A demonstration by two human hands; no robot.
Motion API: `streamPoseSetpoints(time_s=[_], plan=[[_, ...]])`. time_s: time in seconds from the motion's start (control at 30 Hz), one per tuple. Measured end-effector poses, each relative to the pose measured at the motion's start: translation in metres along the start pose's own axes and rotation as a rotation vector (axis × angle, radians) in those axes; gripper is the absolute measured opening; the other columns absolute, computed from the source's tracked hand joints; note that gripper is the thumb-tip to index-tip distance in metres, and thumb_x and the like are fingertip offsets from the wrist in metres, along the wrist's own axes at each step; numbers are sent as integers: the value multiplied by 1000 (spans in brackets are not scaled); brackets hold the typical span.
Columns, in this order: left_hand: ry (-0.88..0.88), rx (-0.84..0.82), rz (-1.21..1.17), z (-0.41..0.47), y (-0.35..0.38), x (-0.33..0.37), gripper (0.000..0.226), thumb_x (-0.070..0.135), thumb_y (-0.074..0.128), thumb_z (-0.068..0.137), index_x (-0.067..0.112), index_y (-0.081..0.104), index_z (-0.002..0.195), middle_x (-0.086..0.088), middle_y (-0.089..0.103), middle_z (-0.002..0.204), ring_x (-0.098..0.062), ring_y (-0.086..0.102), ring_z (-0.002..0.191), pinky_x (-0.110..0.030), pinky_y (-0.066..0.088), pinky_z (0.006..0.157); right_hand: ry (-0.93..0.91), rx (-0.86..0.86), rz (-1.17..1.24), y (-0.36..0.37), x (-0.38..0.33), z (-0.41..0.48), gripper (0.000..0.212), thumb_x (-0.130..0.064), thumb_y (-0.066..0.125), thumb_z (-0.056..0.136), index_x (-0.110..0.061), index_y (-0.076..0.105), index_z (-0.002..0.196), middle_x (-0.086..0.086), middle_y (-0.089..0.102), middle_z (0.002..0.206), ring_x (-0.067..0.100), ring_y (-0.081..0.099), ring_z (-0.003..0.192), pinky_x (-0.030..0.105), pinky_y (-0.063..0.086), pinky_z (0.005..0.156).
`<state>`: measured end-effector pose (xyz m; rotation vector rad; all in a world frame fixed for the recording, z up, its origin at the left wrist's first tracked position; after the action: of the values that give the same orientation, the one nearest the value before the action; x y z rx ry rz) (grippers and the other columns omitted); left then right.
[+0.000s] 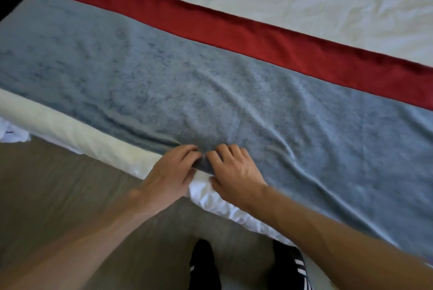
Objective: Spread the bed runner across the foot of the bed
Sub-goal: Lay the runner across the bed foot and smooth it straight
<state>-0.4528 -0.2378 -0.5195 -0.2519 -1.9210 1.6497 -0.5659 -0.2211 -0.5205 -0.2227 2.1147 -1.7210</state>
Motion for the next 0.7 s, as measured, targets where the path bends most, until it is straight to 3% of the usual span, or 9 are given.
streamPoseSetpoints(time_s=[0.17,0.27,0.43,0.5,0.6,0.7], plan=[[146,70,98,6,-11,7,14,12,70,78,11,67,92,-10,66,112,-24,65,100,-39,50,80,82,53,-28,-2,-9,1,30,-7,65,71,-12,53,98,7,56,89,25,53,71,38,49,65],[162,110,122,7,-14,10,9,15,70,79,13,72,88,-11,68,109,-24,67,96,-40,49,76,93,87,-36,-4,-11,0,34,0,63,71,-11,52,101,8,55,92,24,52,66,38,49,60],[143,101,127,0,-15,10,27,26,50,89,12,74,87,-13,66,110,-27,64,98,-42,48,79,120,73,-31,-2,-12,-7,35,-2,68,74,-12,57,106,15,55,114,23,56,64,36,52,63],[122,111,123,-2,-17,9,19,20,58,88,9,73,84,-14,66,109,-30,63,98,-44,48,80,142,55,-44,-3,-13,-12,29,-5,71,76,-12,59,101,13,54,119,22,58,70,32,52,66],[102,114,122,-5,-17,11,6,11,71,81,5,72,81,-17,64,110,-33,63,98,-45,49,81,183,61,-71,-7,-14,-18,21,-4,75,72,-9,62,88,13,57,113,23,57,74,32,50,64],[68,42,101,-3,-10,11,12,11,64,86,2,69,92,-20,56,123,-35,54,113,-47,44,91,191,129,-144,-12,-18,-21,11,-4,72,72,-10,64,78,10,59,100,24,55,79,34,48,69]])
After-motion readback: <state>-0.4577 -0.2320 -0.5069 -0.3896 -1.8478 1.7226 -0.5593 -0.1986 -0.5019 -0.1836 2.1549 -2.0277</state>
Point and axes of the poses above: each hand's wrist, its own z-axis towards the middle knuckle, its own y-axis out of the palm, x = y × z, the point moved 7 cm from there along z, towards the middle knuckle
